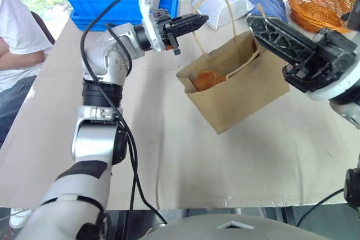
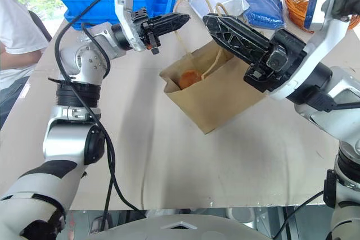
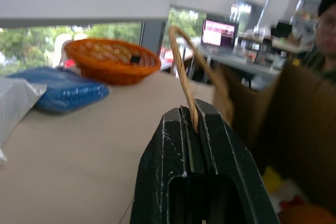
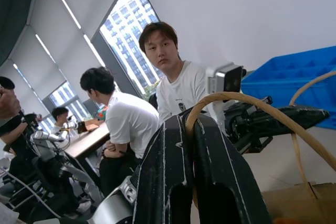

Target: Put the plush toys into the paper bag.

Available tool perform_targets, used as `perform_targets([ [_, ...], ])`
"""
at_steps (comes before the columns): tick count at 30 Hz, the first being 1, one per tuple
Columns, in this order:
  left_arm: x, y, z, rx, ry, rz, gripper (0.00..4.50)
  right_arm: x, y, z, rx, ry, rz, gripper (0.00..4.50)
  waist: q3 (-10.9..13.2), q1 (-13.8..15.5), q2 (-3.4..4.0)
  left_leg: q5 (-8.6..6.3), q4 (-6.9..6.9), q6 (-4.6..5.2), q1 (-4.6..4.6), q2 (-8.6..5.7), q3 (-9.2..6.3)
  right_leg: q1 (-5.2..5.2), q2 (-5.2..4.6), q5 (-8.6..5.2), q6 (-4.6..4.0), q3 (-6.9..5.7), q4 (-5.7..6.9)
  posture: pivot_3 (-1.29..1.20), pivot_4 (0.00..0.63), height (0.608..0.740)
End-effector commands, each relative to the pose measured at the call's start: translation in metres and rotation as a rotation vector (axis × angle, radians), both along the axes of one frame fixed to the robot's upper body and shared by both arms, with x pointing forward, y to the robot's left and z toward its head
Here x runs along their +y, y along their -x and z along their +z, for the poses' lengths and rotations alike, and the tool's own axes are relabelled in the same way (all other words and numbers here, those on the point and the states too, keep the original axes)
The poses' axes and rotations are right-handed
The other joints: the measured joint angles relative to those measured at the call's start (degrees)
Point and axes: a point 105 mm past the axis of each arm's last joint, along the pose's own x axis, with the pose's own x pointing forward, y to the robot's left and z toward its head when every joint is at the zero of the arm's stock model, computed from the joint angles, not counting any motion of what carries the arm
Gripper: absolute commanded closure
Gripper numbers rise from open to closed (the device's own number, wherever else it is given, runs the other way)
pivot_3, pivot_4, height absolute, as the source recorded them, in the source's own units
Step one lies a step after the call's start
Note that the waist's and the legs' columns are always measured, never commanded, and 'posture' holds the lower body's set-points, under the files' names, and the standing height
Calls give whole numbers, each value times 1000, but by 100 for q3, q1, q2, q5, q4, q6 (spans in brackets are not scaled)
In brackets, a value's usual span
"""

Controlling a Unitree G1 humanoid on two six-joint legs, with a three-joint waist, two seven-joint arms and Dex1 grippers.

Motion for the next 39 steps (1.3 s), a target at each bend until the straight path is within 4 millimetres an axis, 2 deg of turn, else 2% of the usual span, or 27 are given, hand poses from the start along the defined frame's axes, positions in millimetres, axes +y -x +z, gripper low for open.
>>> perform_targets([
  [1,1,5,34,-74,3,-33,4500,7,10,18,-52,-58,32,4477,0,13,-1,0,1,0,0,4,-2,-1,2,0,0,-2,2,0,150,740],
  [2,3,6,41,-71,13,-42,4500,7,9,18,-50,-54,27,4477,1,24,-1,0,1,0,-3,4,-7,-1,3,0,0,-5,0,0,150,740],
  [4,4,6,45,-57,16,-47,4500,3,1,5,0,0,-7,4477,1,44,-1,0,1,0,-8,5,-13,-1,3,0,0,-10,-2,0,150,740],
  [8,-3,1,9,-5,-52,-29,4500,-10,-14,-51,142,160,-78,4477,-4,71,-2,-14,1,24,-6,1,-9,6,-9,0,1,-11,-4,0,150,740],
  [10,-8,4,-3,-1,-74,-38,4500,-15,-15,-69,170,204,-95,4477,-3,59,-3,-19,6,32,-9,-1,-1,4,-13,-2,4,-5,-4,0,150,740],
  [11,-10,7,-2,4,-57,-48,4500,-16,-13,-71,161,221,-94,4477,-1,56,-5,-18,6,32,-18,0,3,-1,-13,-2,5,-3,-5,0,150,740],
  [15,-3,8,21,-10,40,-38,4500,-18,-6,-47,100,139,-60,4477,12,26,-16,-17,55,29,-67,12,-7,-38,-3,-1,6,-12,0,0,150,740],
  [17,2,3,17,3,17,-9,4500,-18,-5,-45,87,140,-57,4477,12,36,-16,-18,63,30,-68,13,-11,-35,-1,-1,6,-20,3,0,150,740],
  [19,2,2,-1,7,-62,0,4500,-17,-3,-43,74,136,-45,4477,9,34,-12,-20,65,32,-55,13,-13,-19,0,-1,6,-23,3,0,150,740],
  [22,0,3,-10,-11,-110,3,4500,-17,-4,-43,71,145,-55,4477,8,48,-10,-22,65,37,-50,10,-9,-15,-3,-1,6,-18,2,0,150,740],
  [25,10,-5,-15,-39,-94,55,4500,-24,-16,-65,26,282,-149,4477,9,100,-13,-22,75,36,-65,10,-18,-17,-3,-1,6,-27,0,0,150,740],
  [26,14,-4,-17,-29,-83,52,3943,-25,-16,-69,-4,313,-161,4500,9,106,-13,-23,77,37,-68,9,-20,-17,-3,-1,6,-29,-2,0,150,740],
  [28,20,2,-21,-16,-66,30,3601,-25,-12,-72,-46,356,-144,3994,9,109,-11,-24,77,39,-68,7,-15,-18,-5,-1,6,-25,-2,0,150,740],
  [29,24,4,-24,-8,-64,34,3083,-26,-11,-72,-63,368,-153,3693,9,99,-11,-26,77,42,-65,6,-12,-17,-5,-1,7,-24,-1,0,150,740],
  [33,42,25,-32,22,-29,-17,1192,-31,1,-74,-78,413,-121,1847,9,72,-11,-26,77,42,-63,10,-16,-18,-5,-1,6,-26,2,0,150,740],
  [36,57,40,-40,91,-5,-39,8,-38,9,-76,-89,480,-115,1810,9,68,-12,-26,77,41,-64,14,-17,-18,-6,-1,6,-27,1,0,150,740],
  [39,68,53,-54,126,-30,-50,8,-44,12,-89,-84,583,-107,1810,8,79,-11,-27,78,43,-60,14,-16,-15,-7,-1,6,-26,0,0,150,740],
])
